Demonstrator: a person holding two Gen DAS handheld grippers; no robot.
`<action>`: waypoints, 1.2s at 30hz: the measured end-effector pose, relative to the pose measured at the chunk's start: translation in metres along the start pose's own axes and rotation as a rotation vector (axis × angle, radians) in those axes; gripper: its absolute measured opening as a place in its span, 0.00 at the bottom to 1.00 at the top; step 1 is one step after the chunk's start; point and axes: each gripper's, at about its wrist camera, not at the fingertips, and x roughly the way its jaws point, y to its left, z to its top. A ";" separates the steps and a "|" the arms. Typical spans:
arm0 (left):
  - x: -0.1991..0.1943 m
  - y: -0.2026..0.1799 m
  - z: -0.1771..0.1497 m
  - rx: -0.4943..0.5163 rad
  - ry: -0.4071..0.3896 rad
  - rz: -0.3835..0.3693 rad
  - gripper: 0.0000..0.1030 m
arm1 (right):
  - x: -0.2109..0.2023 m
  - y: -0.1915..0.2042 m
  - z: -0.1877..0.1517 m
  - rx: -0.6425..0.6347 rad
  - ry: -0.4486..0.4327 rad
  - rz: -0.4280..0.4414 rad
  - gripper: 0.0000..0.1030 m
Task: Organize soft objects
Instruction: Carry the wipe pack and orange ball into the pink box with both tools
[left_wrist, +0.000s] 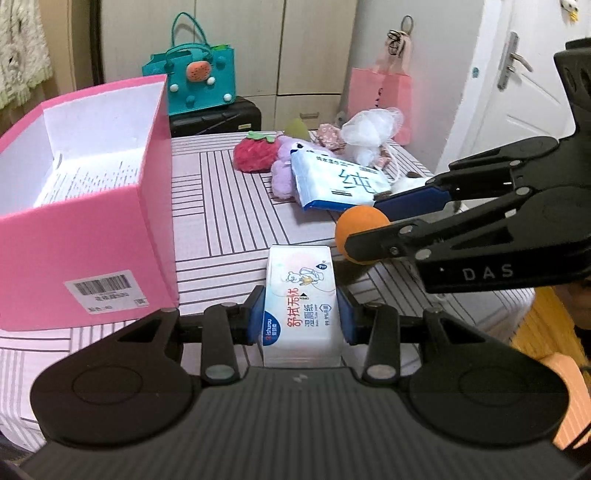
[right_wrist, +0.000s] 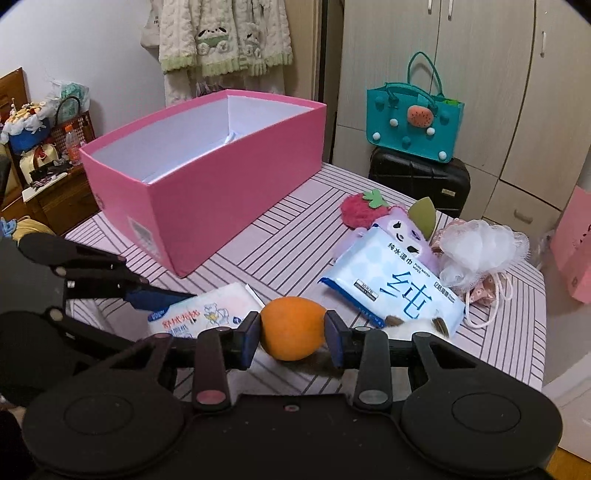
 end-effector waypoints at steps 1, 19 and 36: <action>-0.004 0.000 0.001 0.008 0.005 -0.004 0.38 | -0.004 0.001 -0.001 0.002 -0.002 0.002 0.41; -0.076 0.022 0.033 0.082 0.092 -0.052 0.37 | -0.056 0.029 0.008 0.027 -0.027 0.152 0.41; -0.109 0.083 0.086 0.035 -0.029 0.069 0.37 | -0.055 0.042 0.088 -0.109 -0.102 0.179 0.41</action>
